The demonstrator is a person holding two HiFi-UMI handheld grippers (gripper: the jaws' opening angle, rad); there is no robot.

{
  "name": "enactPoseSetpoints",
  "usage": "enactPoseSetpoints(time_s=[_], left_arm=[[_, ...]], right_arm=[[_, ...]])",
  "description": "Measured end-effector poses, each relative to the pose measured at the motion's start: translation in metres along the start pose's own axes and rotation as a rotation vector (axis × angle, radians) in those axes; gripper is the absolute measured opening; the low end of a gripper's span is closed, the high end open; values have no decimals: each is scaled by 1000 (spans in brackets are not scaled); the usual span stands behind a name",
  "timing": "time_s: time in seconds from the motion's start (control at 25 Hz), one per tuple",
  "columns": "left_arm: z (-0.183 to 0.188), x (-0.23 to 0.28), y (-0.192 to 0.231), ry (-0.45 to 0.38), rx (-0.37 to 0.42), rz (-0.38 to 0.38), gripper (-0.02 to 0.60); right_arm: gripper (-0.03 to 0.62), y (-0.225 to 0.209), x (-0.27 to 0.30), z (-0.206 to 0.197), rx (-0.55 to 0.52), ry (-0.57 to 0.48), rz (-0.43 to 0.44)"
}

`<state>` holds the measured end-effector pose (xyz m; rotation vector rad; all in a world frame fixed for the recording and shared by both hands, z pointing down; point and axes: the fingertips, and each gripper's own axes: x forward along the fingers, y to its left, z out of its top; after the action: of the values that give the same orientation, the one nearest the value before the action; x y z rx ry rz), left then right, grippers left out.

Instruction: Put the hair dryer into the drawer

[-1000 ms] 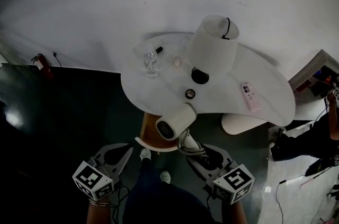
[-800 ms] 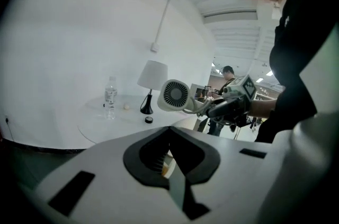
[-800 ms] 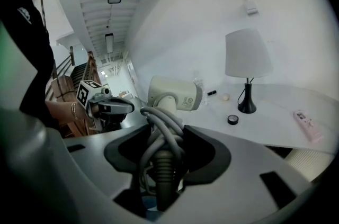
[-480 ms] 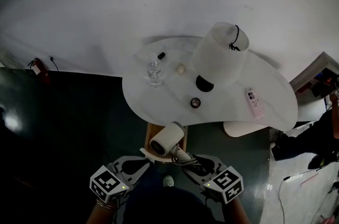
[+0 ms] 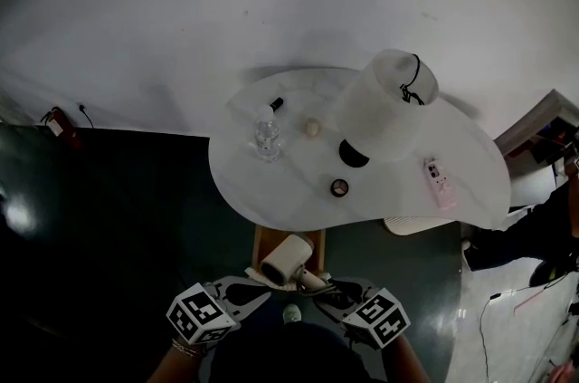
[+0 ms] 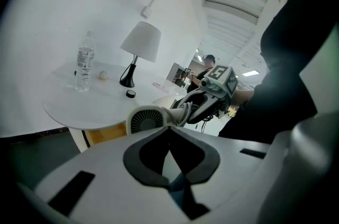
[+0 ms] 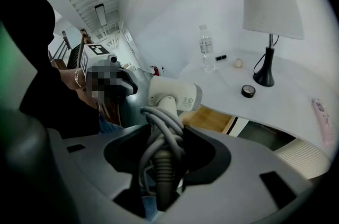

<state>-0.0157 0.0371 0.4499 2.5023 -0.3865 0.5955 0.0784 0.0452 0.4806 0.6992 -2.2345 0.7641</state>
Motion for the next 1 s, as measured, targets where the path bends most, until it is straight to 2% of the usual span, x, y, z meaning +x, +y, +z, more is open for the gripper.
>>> enactPoseSetpoints(time_s=[0.28,0.52,0.76,1.0], left_arm=[[-9,13,12,74,18,-71,8],[-25,27,22,215,57,-102,8],[-24,36,32,208,18,-142,8],[-27,45,34,242,45,-194,8]], right_arm=[[210,-5,20,-19,65,138,-21],[210,-10,37,-26,146,220,-55],[210,-8,55,-29,195,304,-80],[210,-8,60,-35,249,336,-124]])
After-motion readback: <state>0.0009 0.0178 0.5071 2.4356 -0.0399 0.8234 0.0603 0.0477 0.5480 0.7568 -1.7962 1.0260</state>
